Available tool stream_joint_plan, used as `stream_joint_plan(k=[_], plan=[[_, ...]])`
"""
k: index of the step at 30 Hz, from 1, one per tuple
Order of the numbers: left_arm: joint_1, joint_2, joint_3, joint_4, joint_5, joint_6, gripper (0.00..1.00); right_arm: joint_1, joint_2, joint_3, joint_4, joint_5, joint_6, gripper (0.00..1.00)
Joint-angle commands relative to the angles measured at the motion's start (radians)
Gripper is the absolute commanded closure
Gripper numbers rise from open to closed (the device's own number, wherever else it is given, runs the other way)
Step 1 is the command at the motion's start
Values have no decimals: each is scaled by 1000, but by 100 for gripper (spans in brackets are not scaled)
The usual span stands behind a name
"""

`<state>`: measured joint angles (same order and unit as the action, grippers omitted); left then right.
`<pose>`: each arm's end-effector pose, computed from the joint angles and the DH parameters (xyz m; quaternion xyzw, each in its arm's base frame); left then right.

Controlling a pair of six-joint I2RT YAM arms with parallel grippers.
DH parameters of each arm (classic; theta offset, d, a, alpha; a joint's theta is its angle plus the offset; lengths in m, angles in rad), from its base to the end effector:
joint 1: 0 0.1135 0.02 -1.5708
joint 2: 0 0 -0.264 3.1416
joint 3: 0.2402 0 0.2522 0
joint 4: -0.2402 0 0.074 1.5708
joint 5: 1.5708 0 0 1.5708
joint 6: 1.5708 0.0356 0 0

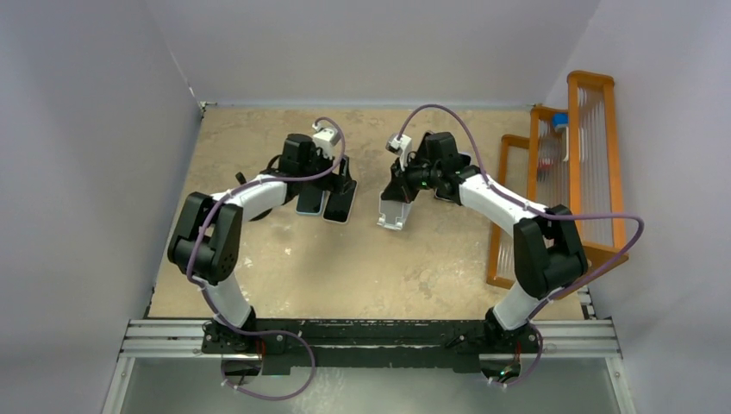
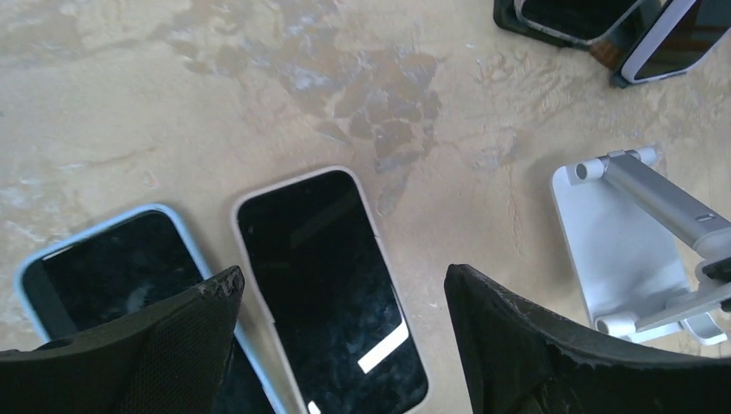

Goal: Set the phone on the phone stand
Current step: Place the phone stand at the center of the board.

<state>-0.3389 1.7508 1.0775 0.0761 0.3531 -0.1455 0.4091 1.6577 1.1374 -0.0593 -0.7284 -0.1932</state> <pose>0.3590 -0.1396 0.2070 0.1658 0.8581 -0.2612 0.4099 0.3295 0.1687 0.2517 -0.4056 0.7347 0.3594 0.4080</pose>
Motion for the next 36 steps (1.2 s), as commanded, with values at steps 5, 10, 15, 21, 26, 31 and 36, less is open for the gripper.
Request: stream_joint_plan(k=[5, 10, 15, 21, 26, 31, 36], plan=[[-86, 71, 71, -57, -175, -2, 13, 36, -83, -83, 258, -62, 98, 100], [-94, 124, 78, -43, -232, -23, 11, 54, -92, -114, 280, -80, 102, 100], [-102, 153, 85, -37, -302, -32, 11, 63, -118, -164, 297, -95, 101, 100], [-109, 179, 85, -26, -302, -33, 10, 63, -130, -198, 302, -94, 98, 100], [-118, 169, 71, -22, -336, -19, 9, 65, -127, -199, 305, -101, 100, 100], [-120, 177, 74, -50, -296, -9, 9, 65, -127, -191, 294, -96, 106, 98], [-139, 168, 9, -24, -280, -14, 10, 67, -131, -186, 281, -98, 99, 65]])
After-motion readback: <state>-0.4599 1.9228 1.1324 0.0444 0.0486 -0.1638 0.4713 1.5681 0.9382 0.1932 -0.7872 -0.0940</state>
